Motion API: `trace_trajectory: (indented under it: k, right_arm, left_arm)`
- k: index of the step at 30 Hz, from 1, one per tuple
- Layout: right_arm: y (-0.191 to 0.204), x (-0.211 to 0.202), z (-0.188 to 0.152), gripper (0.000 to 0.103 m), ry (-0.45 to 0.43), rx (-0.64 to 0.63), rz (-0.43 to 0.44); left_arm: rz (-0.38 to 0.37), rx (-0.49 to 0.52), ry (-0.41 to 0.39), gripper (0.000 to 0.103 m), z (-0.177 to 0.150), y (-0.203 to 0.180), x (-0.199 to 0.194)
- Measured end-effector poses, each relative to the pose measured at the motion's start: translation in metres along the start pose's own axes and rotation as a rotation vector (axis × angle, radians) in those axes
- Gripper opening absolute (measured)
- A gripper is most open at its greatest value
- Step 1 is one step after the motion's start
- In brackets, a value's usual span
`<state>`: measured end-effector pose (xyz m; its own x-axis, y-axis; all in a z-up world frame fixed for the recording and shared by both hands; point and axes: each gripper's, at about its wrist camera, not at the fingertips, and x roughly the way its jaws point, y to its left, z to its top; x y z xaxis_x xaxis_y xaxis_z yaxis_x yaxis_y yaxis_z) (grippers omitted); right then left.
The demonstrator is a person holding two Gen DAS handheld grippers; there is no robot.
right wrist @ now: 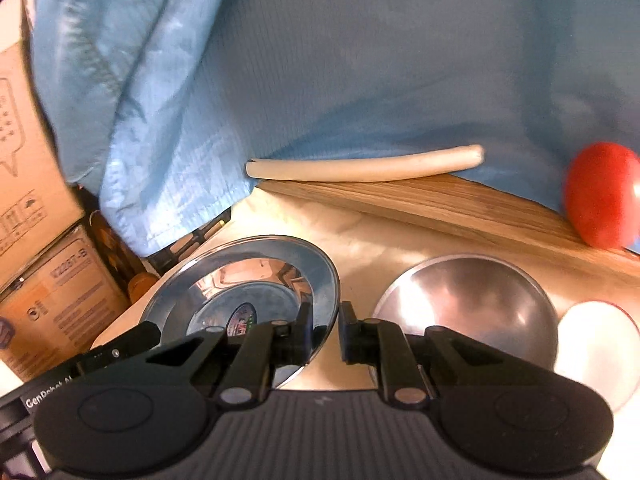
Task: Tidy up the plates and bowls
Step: 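Lift the small dark plate with both grippers toward the plate stack, then lower the small dark plate onto the stacked large plates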
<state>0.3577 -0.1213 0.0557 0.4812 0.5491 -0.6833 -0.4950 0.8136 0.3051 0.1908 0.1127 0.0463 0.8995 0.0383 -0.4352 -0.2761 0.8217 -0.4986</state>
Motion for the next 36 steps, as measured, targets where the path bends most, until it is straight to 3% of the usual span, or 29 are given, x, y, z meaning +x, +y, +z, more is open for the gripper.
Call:
trace_trajectory:
  k: [18,36]
  right_arm:
    - [0.005,-0.095,-0.088,0.016,-0.101,0.013,-0.062]
    - [-0.004,-0.113,-0.145,0.017,-0.112,0.056,-0.108]
  left_arm:
    - [-0.077,0.074,0.052,0.018,-0.051,-0.014,-0.064]
    - [-0.070,0.219,0.091,0.019,-0.085,-0.025,-0.078]
